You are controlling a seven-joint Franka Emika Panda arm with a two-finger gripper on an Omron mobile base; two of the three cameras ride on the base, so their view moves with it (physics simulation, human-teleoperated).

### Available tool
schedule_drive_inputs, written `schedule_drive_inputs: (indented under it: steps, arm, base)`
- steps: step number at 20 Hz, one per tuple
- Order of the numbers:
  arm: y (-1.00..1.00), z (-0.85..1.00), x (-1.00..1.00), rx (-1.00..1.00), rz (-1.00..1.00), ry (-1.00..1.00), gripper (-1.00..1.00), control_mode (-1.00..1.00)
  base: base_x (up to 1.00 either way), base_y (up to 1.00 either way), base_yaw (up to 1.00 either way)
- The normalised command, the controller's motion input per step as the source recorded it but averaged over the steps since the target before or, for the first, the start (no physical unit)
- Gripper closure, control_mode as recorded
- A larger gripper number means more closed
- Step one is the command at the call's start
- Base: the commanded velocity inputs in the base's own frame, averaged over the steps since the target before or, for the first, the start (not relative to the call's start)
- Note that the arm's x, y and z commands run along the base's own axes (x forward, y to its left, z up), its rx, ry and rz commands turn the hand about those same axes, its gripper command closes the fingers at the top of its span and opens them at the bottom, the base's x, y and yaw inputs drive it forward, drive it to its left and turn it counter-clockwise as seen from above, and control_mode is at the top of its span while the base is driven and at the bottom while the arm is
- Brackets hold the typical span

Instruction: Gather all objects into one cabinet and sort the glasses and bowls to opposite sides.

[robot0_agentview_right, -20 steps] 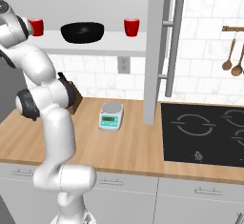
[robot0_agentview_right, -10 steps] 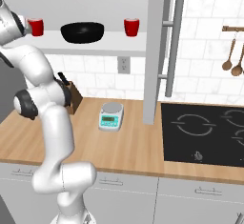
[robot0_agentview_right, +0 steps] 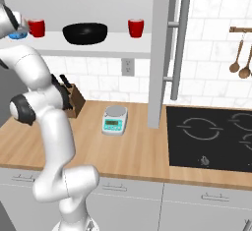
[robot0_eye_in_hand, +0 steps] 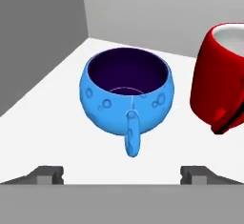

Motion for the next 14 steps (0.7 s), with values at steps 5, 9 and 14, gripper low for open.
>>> schedule_drive_inputs:
  steps: [5,9,14]
  arm:
    - [-0.41,-0.34,-0.70,0.01,-0.02,-0.01,-1.00,-1.00]
    - [-0.55,-0.72,-0.75,0.00,-0.02,-0.01,-1.00,-1.00]
    - [-0.58,-0.49,-0.74,0.07,-0.01,-0.12,-1.00,-1.00]
  base:
    - [0.00,0.00,0.00]
    - [0.00,0.00,0.00]
    - [0.00,0.00,0.00]
